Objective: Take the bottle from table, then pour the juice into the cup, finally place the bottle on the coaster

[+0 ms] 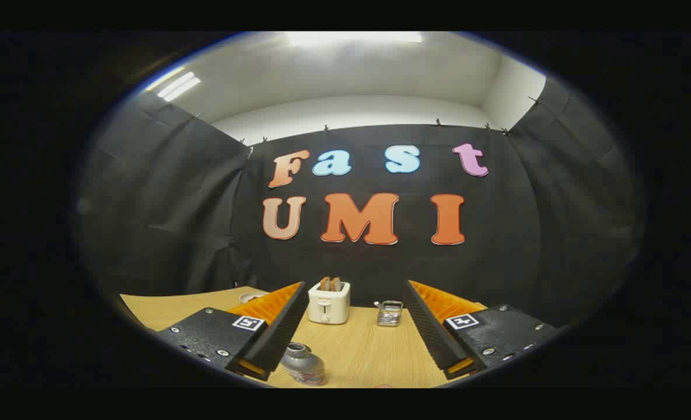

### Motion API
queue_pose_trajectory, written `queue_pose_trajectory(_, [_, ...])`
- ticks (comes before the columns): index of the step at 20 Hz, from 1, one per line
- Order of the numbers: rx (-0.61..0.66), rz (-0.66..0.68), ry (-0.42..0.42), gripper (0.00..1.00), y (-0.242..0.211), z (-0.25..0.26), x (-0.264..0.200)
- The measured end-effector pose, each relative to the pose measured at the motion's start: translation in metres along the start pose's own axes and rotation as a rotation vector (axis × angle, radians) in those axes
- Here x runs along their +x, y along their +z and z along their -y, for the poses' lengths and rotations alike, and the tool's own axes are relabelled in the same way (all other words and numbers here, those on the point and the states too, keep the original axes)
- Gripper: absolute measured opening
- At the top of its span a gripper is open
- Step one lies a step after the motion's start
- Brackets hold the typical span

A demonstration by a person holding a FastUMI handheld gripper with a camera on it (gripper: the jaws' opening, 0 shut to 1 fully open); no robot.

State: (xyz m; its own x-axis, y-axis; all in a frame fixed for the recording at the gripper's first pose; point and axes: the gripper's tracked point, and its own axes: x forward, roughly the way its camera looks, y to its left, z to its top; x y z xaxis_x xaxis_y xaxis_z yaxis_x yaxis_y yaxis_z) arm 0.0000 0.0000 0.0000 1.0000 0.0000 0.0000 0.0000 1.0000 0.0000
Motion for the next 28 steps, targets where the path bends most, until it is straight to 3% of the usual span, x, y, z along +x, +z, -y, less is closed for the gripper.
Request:
queue_pose_trajectory(14, [0.027,-0.006,0.030,0.97,-0.005,-0.009,-0.002])
queue_pose_trajectory(28, [0.021,-0.041,0.185,0.97,-0.028,-0.060,-0.018])
